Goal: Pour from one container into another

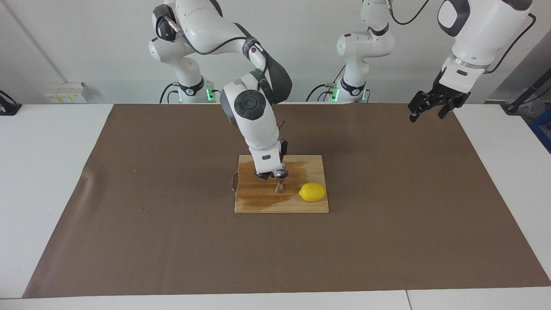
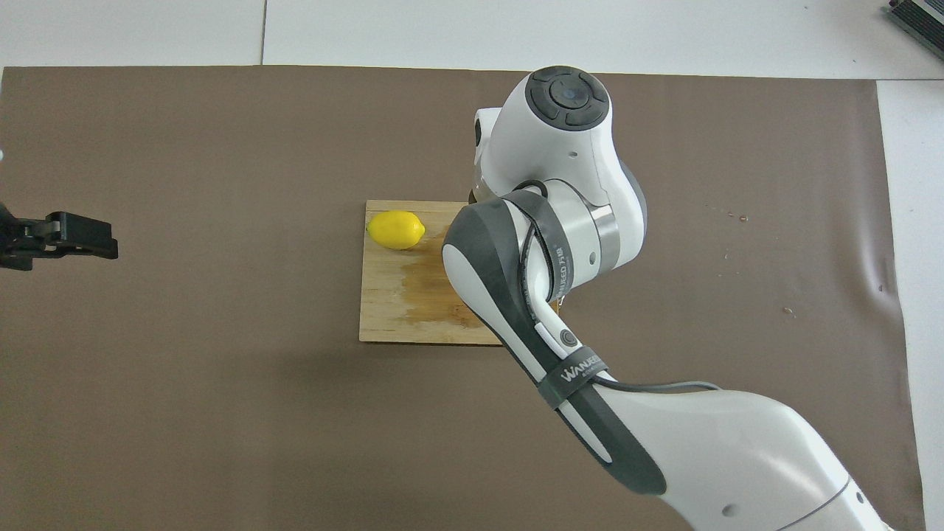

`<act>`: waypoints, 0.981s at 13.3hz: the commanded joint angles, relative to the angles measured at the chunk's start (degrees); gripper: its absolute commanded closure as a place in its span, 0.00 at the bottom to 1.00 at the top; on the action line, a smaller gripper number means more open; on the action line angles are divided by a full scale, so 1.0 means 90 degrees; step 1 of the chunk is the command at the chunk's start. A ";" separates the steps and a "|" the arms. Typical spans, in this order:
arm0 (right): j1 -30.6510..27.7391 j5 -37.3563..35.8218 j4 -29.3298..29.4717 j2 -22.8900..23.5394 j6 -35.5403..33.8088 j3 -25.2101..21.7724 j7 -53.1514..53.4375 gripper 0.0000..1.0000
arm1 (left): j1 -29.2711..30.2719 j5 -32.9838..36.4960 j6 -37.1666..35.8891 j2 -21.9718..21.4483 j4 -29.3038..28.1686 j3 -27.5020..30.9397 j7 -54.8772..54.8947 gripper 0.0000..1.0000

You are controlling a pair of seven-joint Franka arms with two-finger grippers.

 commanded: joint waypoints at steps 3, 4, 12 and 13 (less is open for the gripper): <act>0.0023 -0.0219 0.0233 0.0121 -0.0022 0.0021 0.0430 1.00 | 0.0060 -0.0078 0.0046 -0.0113 -0.0123 -0.0009 0.0058 0.00; 0.0023 -0.0219 0.0272 0.0121 -0.0022 0.0021 0.0440 1.00 | 0.0060 -0.0078 0.0046 -0.0113 -0.0123 -0.0009 0.0068 0.00; 0.0023 -0.0219 0.0311 0.0141 -0.0071 0.0031 0.0528 1.00 | 0.0060 -0.0078 0.0046 -0.0113 -0.0123 -0.0009 0.0078 0.00; 0.0023 -0.0219 0.0321 0.0141 -0.0071 0.0021 0.0528 1.00 | 0.0060 -0.0078 0.0046 -0.0113 -0.0123 -0.0009 0.0078 0.00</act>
